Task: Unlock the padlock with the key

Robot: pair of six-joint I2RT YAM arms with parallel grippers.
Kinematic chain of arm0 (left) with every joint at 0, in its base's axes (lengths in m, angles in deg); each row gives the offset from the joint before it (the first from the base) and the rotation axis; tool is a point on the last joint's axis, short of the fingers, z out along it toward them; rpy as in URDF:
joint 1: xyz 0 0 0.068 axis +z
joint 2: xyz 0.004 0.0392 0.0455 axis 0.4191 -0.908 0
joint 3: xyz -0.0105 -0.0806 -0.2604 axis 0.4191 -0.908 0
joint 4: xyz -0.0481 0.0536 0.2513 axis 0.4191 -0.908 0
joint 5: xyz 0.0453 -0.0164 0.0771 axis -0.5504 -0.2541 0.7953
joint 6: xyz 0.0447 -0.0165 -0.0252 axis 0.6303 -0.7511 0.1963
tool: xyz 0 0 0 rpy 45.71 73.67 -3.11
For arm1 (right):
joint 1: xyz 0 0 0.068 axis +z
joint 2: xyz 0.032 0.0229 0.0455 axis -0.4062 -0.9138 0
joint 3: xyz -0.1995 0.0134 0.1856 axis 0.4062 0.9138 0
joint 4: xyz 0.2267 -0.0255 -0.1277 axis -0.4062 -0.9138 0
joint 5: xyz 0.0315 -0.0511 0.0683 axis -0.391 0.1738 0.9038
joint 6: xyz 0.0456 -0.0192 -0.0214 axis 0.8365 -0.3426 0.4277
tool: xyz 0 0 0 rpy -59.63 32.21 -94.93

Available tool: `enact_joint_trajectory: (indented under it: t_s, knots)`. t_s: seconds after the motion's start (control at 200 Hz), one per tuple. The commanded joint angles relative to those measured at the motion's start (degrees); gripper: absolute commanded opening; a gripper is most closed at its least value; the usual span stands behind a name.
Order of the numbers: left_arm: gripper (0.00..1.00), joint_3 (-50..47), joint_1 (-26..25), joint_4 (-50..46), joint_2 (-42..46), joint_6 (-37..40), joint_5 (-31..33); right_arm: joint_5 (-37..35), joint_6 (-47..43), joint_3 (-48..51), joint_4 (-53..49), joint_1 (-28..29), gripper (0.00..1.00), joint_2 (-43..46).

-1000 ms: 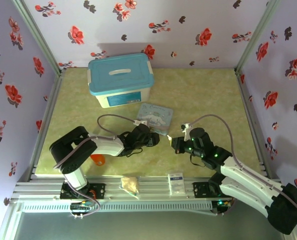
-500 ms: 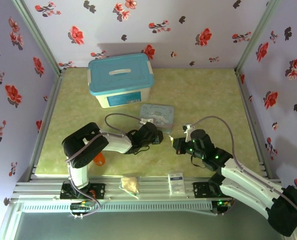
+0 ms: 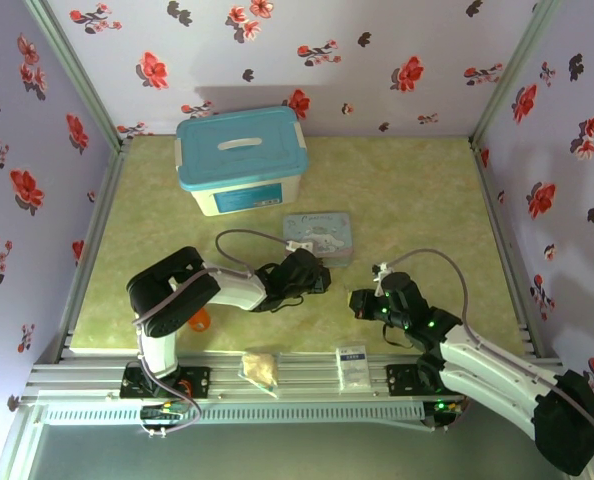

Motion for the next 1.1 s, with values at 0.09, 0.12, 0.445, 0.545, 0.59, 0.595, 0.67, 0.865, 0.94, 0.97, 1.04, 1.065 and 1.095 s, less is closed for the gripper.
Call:
enact_joint_trajectory:
  t_s: [0.09, 0.12, 0.445, 0.545, 0.59, 0.595, 0.67, 0.865, 0.94, 0.97, 1.04, 1.065, 1.095]
  knots:
    - [0.10, -5.2, -0.6, 9.4, 2.9, -4.8, 0.8, 4.9, 6.9, 4.0, 7.1, -0.3, 0.00, -0.1]
    - [0.10, -5.6, -0.6, 10.7, 3.2, -5.3, 1.0, 5.5, 7.6, 4.3, 8.2, -0.3, 0.00, -0.4]
    - [0.05, -10.4, 0.3, 27.2, 2.1, -14.2, 1.4, 18.0, 10.4, 2.4, 25.1, -1.3, 0.00, -13.7]
    - [0.03, -10.5, 0.5, 28.6, 3.0, -15.6, 1.4, 20.1, 12.7, 3.0, 31.4, -2.0, 0.00, -17.0]
    - [0.02, -10.5, 0.5, 28.5, 3.4, -15.7, 1.3, 20.8, 13.7, 3.6, 33.9, -2.6, 0.00, -17.9]
    - [0.02, -10.5, 0.5, 28.5, 3.4, -15.7, 1.3, 20.9, 13.8, 3.7, 34.1, -2.6, 0.00, -17.9]
    - [0.02, -10.4, 0.6, 28.7, 3.9, -16.3, 1.3, 22.3, 14.4, 3.8, 35.3, -4.3, 0.00, -17.9]
    - [0.01, -11.4, 0.9, 33.6, 2.6, -19.2, 2.1, 23.0, 14.6, 4.4, 30.7, -6.0, 0.00, -12.2]
    - [0.00, -11.3, 1.2, 35.4, 1.8, -20.3, 2.0, 23.1, 14.3, 4.6, 28.7, -6.5, 0.00, -10.6]
    - [0.00, -11.2, 1.3, 35.7, 1.7, -20.5, 2.1, 23.3, 14.2, 4.6, 28.1, -6.5, 0.00, -10.4]
    - [0.00, -11.1, 1.4, 35.9, 2.1, -20.7, 2.1, 23.5, 13.9, 4.6, 27.7, -6.8, 0.00, -10.7]
    - [0.00, -11.2, 1.4, 35.9, 2.4, -20.6, 2.2, 23.6, 13.8, 4.5, 28.0, -6.9, 0.00, -11.1]
    - [0.00, -11.3, 1.4, 35.7, 2.7, -20.4, 2.2, 23.8, 13.7, 4.3, 28.3, -7.1, 0.00, -11.7]
